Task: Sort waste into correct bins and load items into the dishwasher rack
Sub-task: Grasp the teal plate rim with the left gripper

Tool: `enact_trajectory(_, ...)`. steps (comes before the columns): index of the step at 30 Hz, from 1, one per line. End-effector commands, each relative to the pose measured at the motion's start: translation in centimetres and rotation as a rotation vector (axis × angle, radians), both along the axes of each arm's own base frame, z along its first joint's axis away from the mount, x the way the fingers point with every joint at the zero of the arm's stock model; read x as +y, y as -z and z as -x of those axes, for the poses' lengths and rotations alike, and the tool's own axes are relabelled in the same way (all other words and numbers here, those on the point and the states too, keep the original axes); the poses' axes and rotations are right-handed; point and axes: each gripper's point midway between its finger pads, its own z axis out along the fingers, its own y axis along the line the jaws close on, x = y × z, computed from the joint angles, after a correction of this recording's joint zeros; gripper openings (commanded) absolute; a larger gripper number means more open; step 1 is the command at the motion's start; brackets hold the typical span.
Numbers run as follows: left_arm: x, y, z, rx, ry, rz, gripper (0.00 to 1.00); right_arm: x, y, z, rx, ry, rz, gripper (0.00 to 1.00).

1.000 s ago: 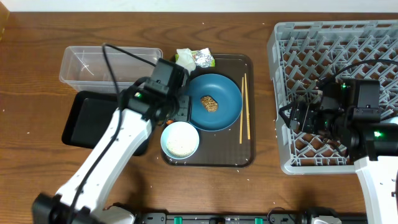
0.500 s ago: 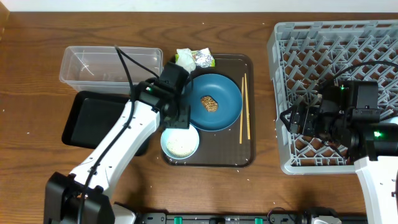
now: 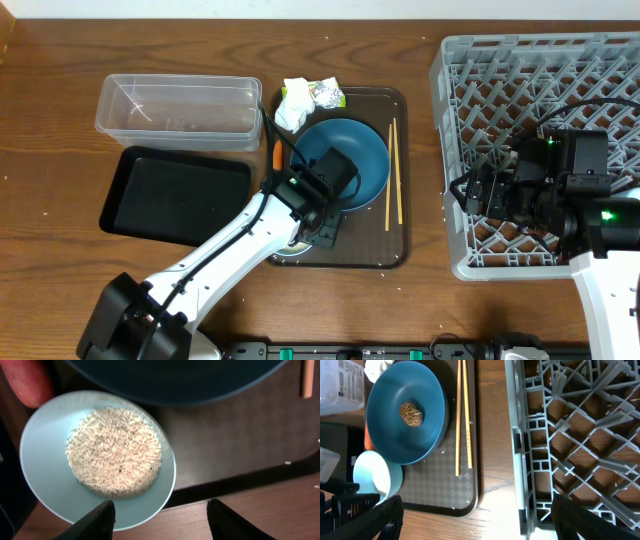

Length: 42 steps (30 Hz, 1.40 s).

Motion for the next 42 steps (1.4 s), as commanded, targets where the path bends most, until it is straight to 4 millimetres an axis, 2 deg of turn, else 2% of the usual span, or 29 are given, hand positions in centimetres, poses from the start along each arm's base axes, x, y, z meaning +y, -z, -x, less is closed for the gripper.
enact_trajectory(1, 0.6, -0.2, -1.5, -0.073, -0.036, -0.031, 0.60, 0.3, -0.4, 0.0, -0.017, -0.025, 0.016, 0.88)
enact_trajectory(5, 1.0, -0.9, -4.7, -0.202, -0.086, -0.034, 0.60, 0.3, -0.4, 0.0, -0.016, -0.025, 0.016, 0.88)
enact_trajectory(10, 1.8, -2.3, -9.6, -0.341, -0.181, 0.043, 0.60, 0.3, -0.4, 0.0, -0.015, -0.025, 0.016, 0.88)
enact_trajectory(15, 2.9, -1.5, -12.5, -0.348, -0.259, 0.122, 0.58, 0.3, -0.4, 0.1, -0.013, -0.025, 0.016, 0.88)
enact_trajectory(18, 2.8, -0.1, -12.8, -0.290, -0.271, 0.168, 0.55, 0.3, -0.3, 0.1, -0.010, -0.025, 0.016, 0.88)
enact_trajectory(22, 3.0, 2.5, -13.1, -0.244, -0.269, 0.132, 0.54, 0.3, -0.4, 0.1, -0.011, -0.021, 0.014, 0.88)
enact_trajectory(24, 2.9, 3.9, -12.8, -0.210, -0.265, 0.119, 0.50, 0.3, -0.4, 0.1, -0.008, -0.012, 0.009, 0.88)
enact_trajectory(27, 2.6, 5.2, -13.1, -0.195, -0.262, 0.119, 0.48, 0.3, -0.4, 0.1, -0.009, -0.012, 0.009, 0.88)
enact_trajectory(32, 2.4, 6.3, -13.5, -0.195, -0.259, 0.117, 0.35, 0.3, -0.4, 0.1, -0.007, -0.012, 0.009, 0.88)
enact_trajectory(34, 2.4, 6.7, -13.6, -0.192, -0.259, 0.115, 0.33, 0.3, -0.3, 0.1, -0.006, -0.012, 0.010, 0.88)
enact_trajectory(38, 2.4, 7.1, -13.7, -0.188, -0.259, 0.112, 0.06, 0.3, -0.4, 0.1, -0.007, -0.012, 0.010, 0.88)
enact_trajectory(42, 2.2, 6.3, -14.2, -0.213, -0.261, 0.129, 0.06, 0.3, -0.3, 0.1, -0.004, -0.012, 0.010, 0.88)
